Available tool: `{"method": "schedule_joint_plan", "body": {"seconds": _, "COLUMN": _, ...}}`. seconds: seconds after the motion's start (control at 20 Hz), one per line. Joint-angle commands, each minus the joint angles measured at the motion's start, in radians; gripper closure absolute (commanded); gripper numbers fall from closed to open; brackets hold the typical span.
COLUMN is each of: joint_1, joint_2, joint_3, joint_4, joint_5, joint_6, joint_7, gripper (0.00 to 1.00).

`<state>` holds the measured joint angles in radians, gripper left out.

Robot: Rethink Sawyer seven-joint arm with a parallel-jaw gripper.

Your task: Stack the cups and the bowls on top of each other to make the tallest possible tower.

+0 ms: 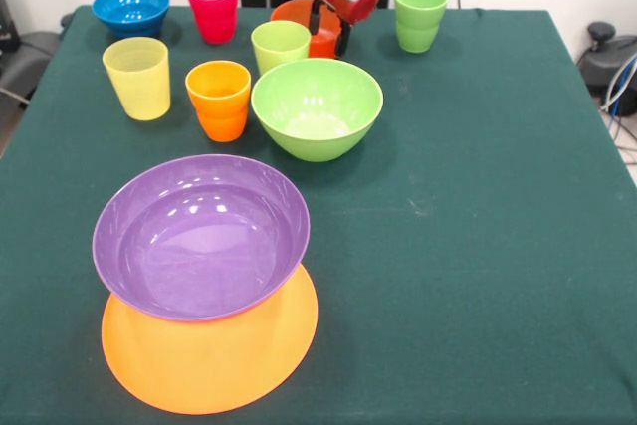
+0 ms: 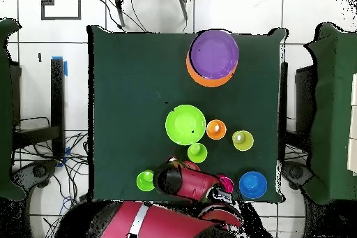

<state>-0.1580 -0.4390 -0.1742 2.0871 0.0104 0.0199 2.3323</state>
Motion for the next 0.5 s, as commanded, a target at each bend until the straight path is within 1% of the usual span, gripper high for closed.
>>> {"method": "schedule_joint_plan", "body": {"seconds": 0.05, "joint_1": -0.014, "joint_2": 0.082, "joint_3": 0.107, "joint_4": -0.015, "joint_5": -0.049, "joint_6": -0.111, "joint_7": 0.097, "gripper": 0.0}}
{"method": "schedule_joint_plan", "body": {"seconds": 0.2, "joint_1": -0.027, "joint_2": 0.105, "joint_3": 0.108, "joint_4": -0.032, "joint_5": -0.06, "joint_6": -0.12, "joint_7": 0.087, "gripper": 0.0}}
{"method": "schedule_joint_plan", "body": {"seconds": 0.5, "joint_1": -0.032, "joint_2": 0.116, "joint_3": 0.108, "joint_4": -0.038, "joint_5": -0.069, "joint_6": -0.126, "joint_7": 0.085, "gripper": 0.0}}
